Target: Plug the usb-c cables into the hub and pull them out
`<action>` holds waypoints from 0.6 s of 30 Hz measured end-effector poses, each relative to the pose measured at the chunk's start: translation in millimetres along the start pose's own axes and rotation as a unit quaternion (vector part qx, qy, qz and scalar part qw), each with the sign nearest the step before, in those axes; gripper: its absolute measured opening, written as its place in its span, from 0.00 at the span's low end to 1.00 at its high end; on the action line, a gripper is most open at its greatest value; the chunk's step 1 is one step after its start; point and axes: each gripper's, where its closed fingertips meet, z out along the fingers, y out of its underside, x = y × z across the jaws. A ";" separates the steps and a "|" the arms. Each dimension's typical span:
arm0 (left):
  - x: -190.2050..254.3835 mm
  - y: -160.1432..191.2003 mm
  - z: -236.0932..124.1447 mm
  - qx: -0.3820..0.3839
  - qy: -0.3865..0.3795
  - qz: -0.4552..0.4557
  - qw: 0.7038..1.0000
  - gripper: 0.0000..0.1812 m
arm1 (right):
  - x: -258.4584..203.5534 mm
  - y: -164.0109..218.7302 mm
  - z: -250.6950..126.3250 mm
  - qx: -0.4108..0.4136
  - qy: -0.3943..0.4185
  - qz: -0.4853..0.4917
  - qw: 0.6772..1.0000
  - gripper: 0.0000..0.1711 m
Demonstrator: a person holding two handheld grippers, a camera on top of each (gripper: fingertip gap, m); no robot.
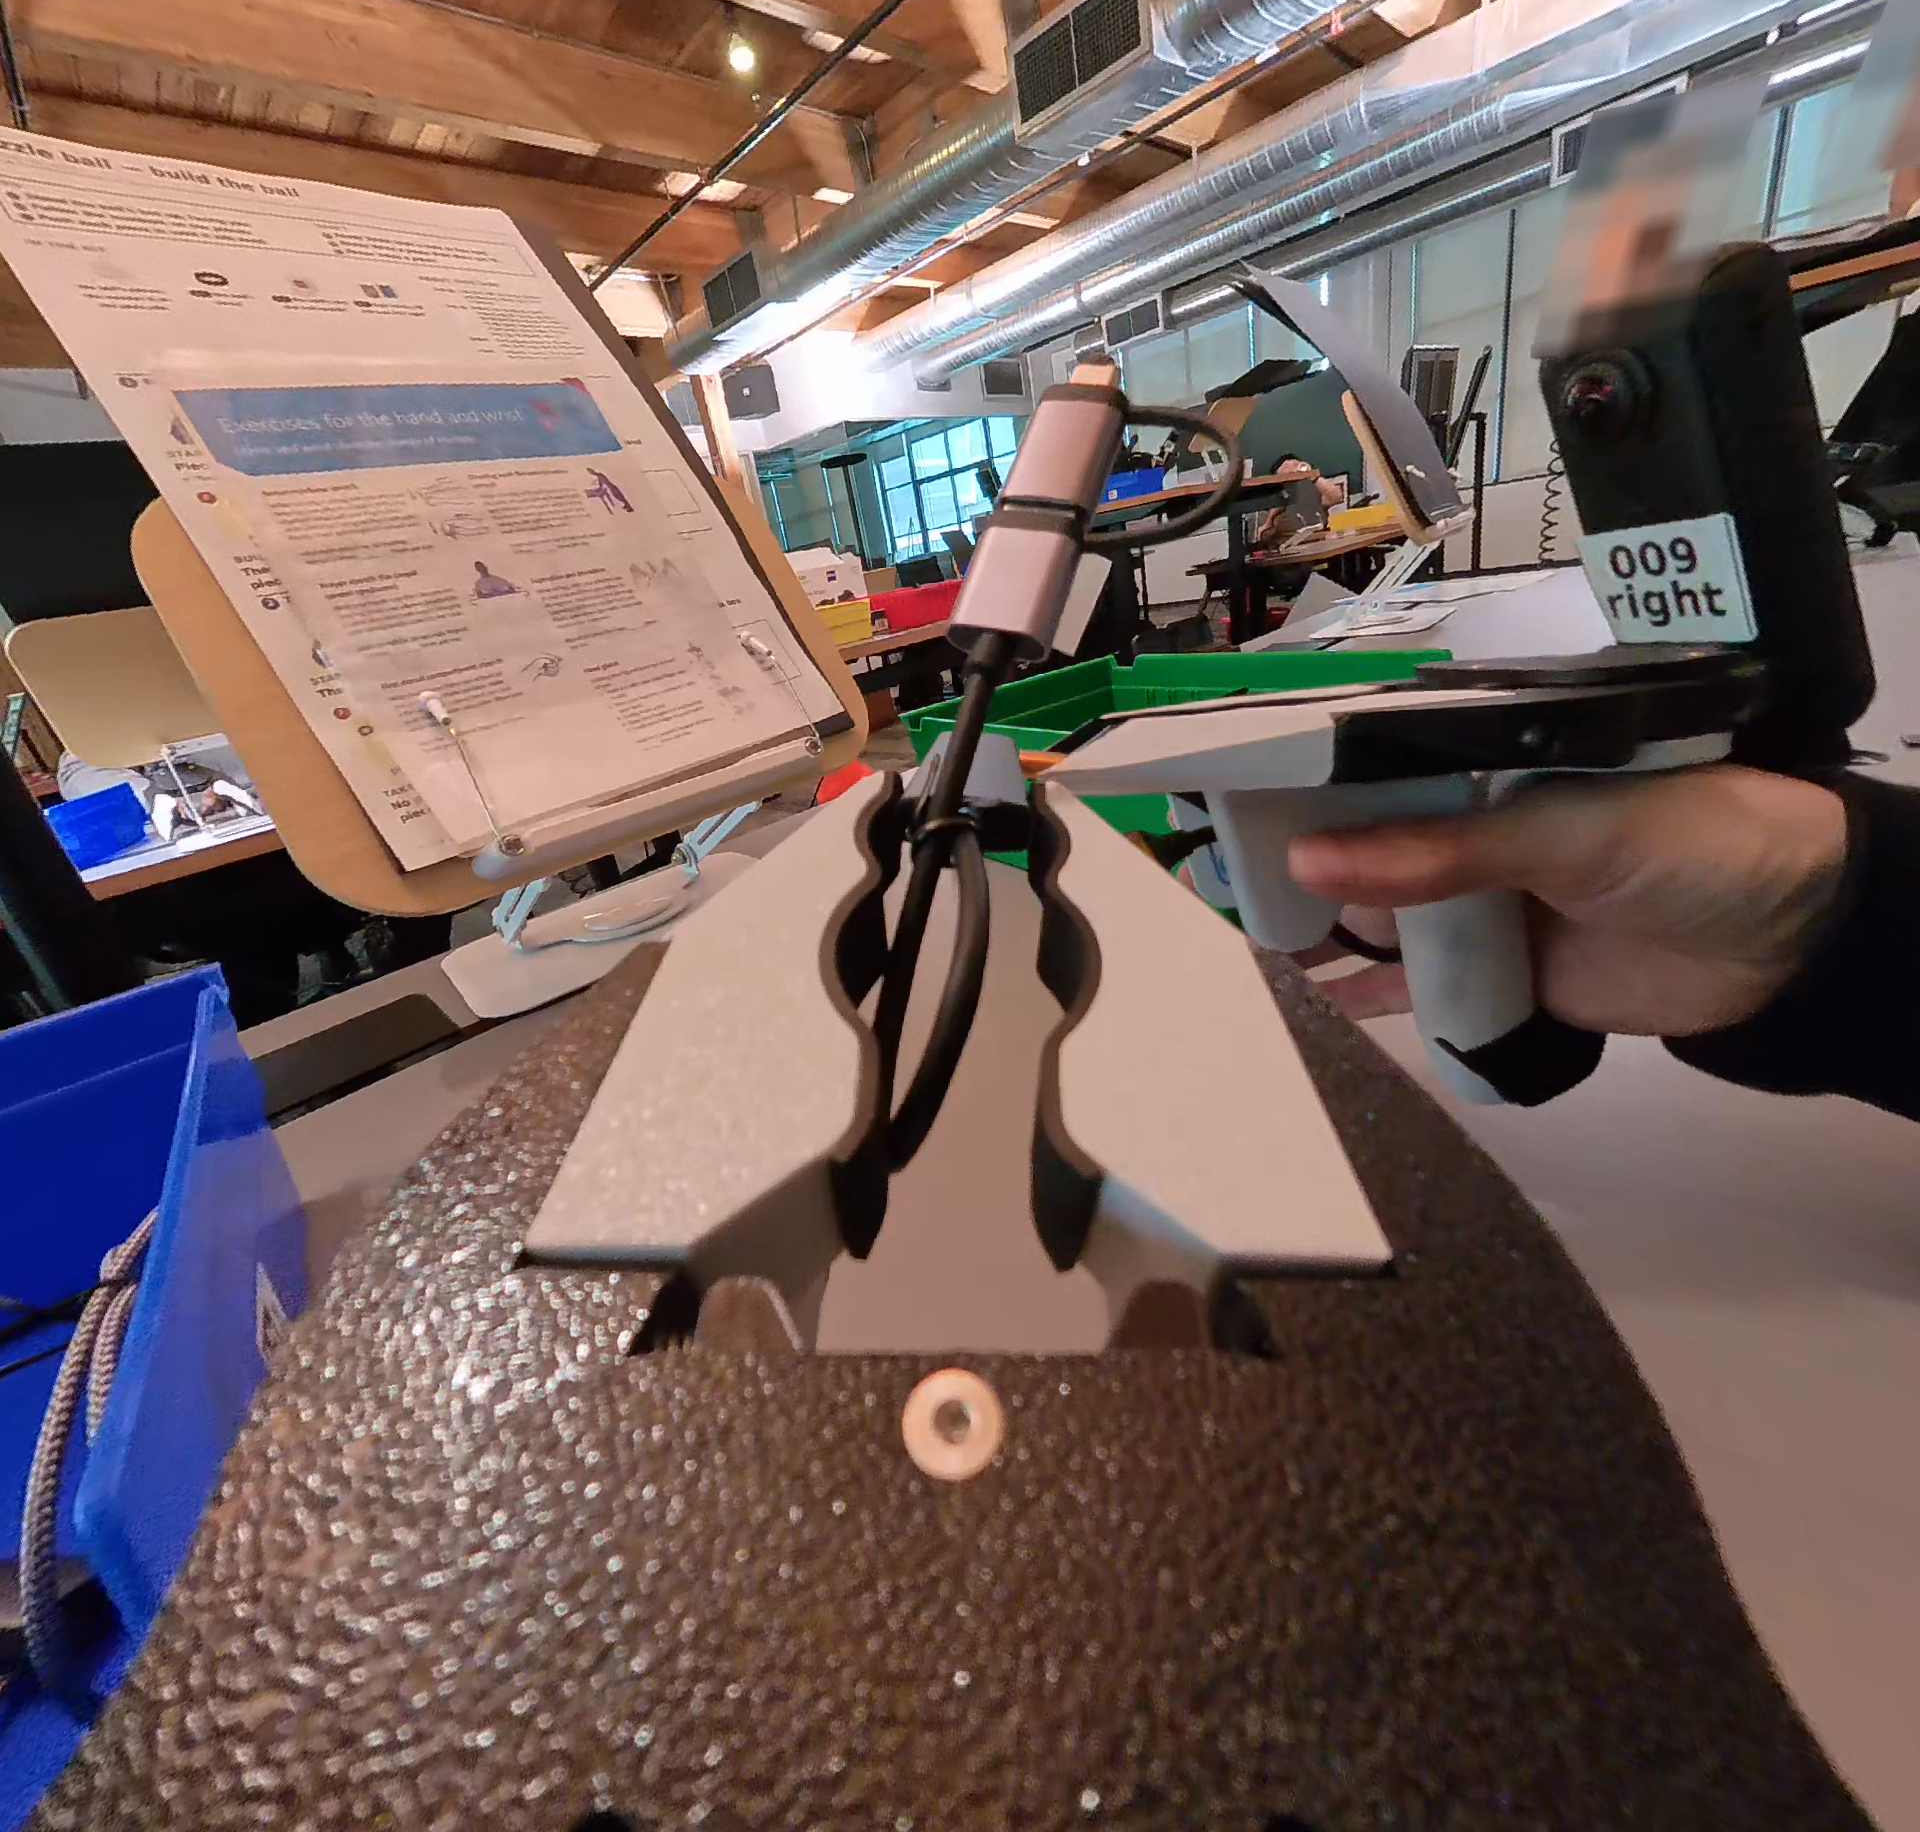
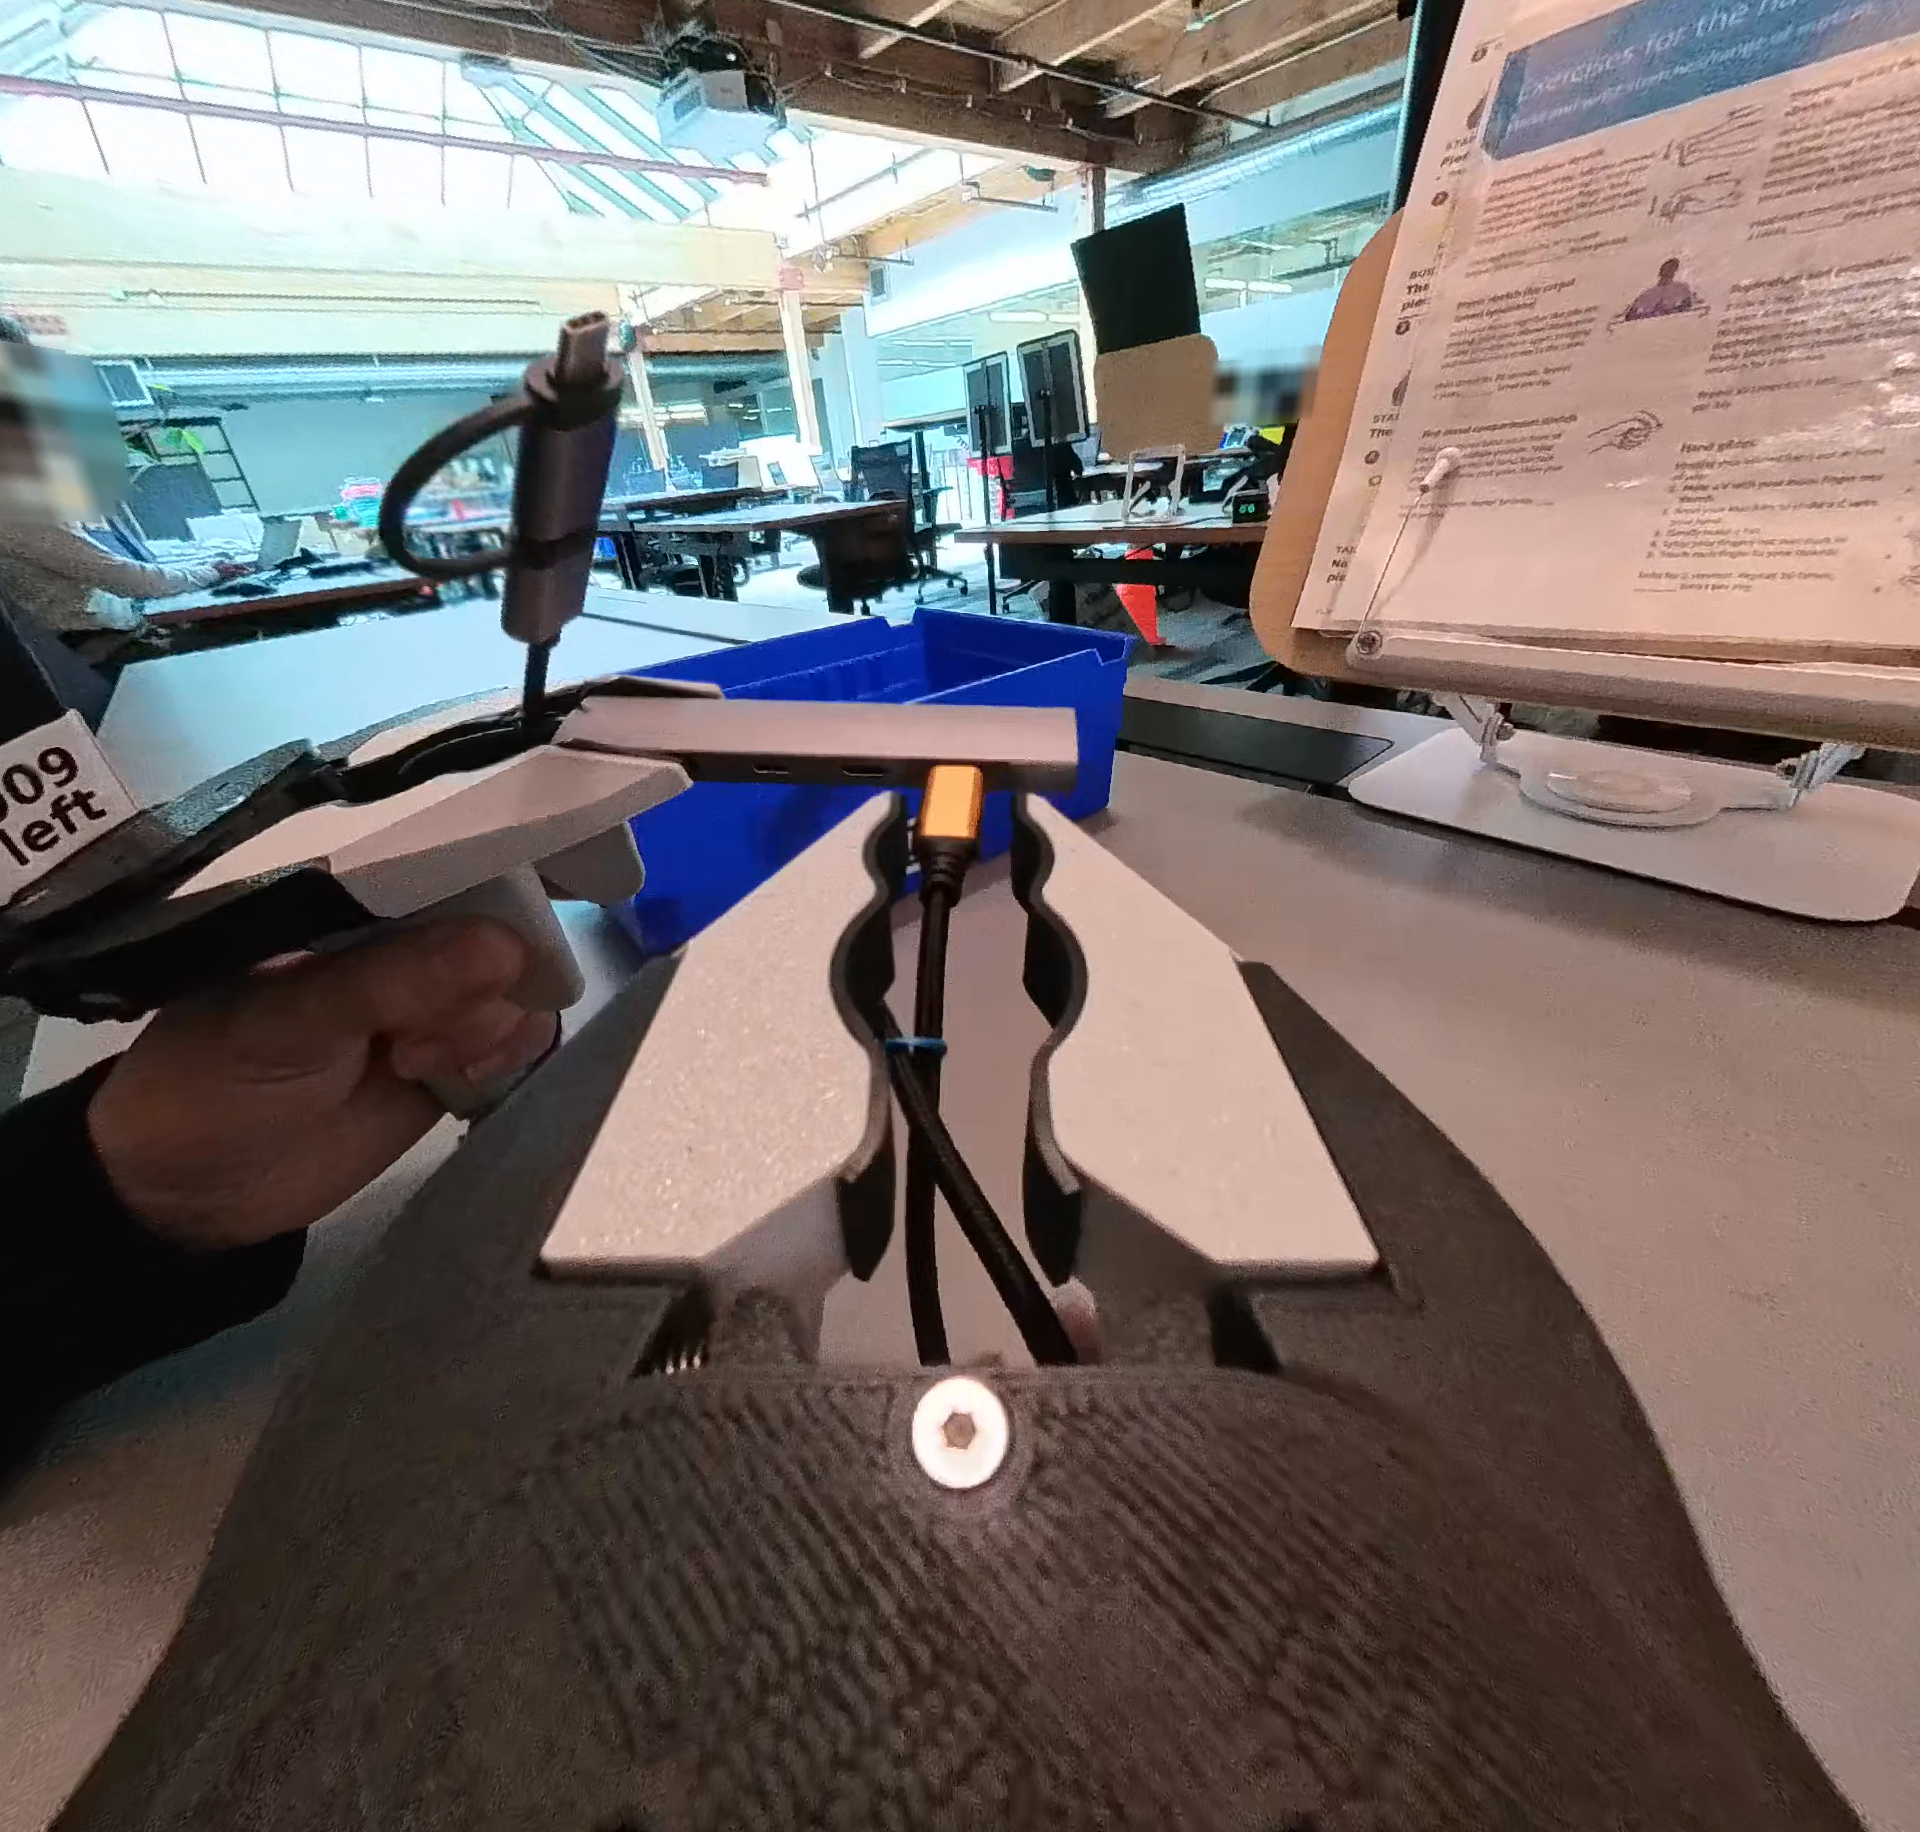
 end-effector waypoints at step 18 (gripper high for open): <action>-2.3 18.2 3.5 -0.037 -0.021 -0.003 0.999 0.12 | 8.8 12.9 5.1 -0.001 0.036 -0.036 0.999 0.06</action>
